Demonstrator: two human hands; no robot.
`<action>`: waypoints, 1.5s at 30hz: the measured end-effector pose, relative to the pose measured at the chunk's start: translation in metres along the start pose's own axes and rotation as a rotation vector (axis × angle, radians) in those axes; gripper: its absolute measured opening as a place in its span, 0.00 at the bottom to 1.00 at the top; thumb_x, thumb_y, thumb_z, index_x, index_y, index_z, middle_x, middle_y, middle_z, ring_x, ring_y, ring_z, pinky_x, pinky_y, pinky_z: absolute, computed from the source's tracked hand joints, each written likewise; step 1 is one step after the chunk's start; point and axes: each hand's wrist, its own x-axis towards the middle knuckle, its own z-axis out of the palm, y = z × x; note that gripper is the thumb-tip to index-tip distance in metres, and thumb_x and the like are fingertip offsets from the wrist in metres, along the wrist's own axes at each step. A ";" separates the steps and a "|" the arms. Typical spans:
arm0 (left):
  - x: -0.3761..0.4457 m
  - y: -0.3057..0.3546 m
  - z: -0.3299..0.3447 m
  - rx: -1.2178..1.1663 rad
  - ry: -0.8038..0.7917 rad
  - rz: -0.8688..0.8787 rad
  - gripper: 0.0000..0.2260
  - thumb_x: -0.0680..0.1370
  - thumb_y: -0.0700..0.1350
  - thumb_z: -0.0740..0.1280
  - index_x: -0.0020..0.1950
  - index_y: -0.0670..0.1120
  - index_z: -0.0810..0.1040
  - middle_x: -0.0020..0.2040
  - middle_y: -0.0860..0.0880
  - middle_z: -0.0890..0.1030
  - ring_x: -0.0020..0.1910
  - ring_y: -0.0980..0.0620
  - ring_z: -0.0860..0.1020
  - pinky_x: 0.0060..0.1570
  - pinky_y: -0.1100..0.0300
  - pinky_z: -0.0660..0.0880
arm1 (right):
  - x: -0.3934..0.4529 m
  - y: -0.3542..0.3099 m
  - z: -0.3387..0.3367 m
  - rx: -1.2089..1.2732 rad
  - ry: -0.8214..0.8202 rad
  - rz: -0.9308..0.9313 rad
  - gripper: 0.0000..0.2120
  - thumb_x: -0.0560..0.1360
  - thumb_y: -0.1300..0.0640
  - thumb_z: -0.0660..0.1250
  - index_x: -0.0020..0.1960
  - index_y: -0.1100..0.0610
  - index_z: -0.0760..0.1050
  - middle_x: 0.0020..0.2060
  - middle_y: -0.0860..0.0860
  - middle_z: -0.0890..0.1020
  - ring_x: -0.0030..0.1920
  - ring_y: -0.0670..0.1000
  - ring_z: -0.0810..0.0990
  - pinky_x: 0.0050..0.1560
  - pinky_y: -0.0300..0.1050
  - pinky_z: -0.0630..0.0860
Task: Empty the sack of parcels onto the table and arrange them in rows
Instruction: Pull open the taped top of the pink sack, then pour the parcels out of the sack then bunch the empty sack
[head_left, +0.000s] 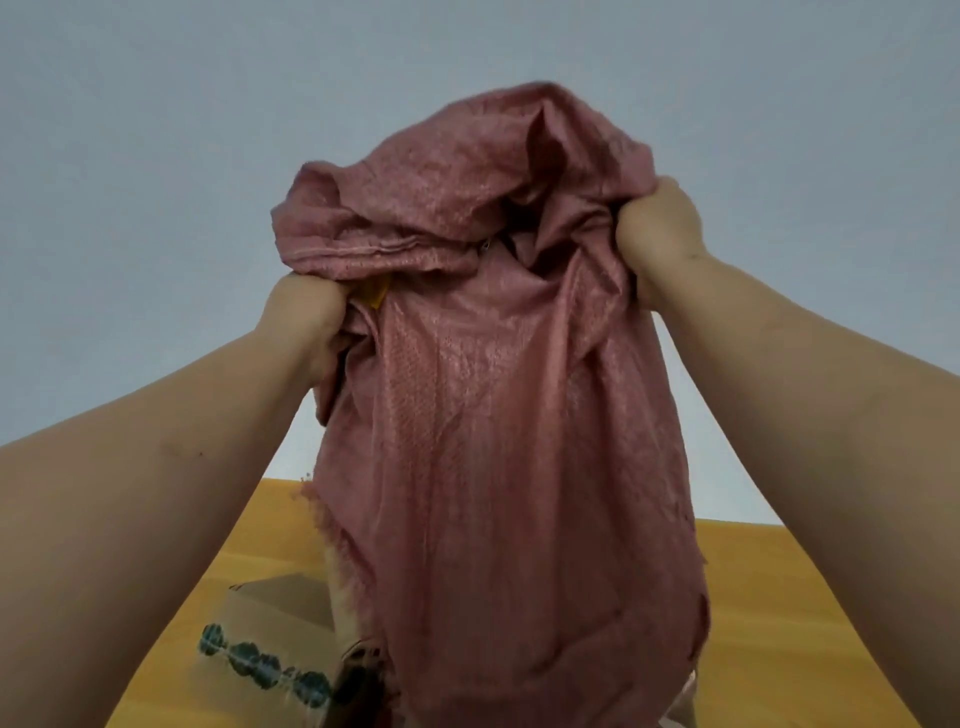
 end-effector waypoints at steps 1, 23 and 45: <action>-0.001 0.003 0.002 -0.028 0.026 0.037 0.02 0.76 0.44 0.72 0.45 0.48 0.79 0.36 0.50 0.82 0.35 0.51 0.78 0.42 0.56 0.80 | -0.001 -0.002 -0.001 0.036 0.078 -0.041 0.17 0.77 0.59 0.56 0.62 0.62 0.74 0.60 0.59 0.80 0.61 0.59 0.77 0.61 0.48 0.73; -0.025 -0.043 -0.028 0.494 -0.162 -0.376 0.12 0.75 0.51 0.73 0.52 0.47 0.78 0.42 0.45 0.78 0.37 0.48 0.76 0.39 0.54 0.75 | -0.070 0.097 0.010 -0.447 -0.904 0.340 0.44 0.66 0.50 0.81 0.75 0.50 0.62 0.67 0.49 0.72 0.59 0.55 0.77 0.51 0.50 0.73; -0.014 -0.010 -0.016 0.424 -0.021 0.114 0.25 0.61 0.56 0.75 0.56 0.53 0.74 0.54 0.48 0.82 0.52 0.45 0.82 0.55 0.43 0.79 | -0.019 0.031 0.004 -0.278 -0.144 -0.093 0.15 0.74 0.64 0.60 0.59 0.65 0.76 0.56 0.65 0.80 0.56 0.66 0.79 0.52 0.52 0.75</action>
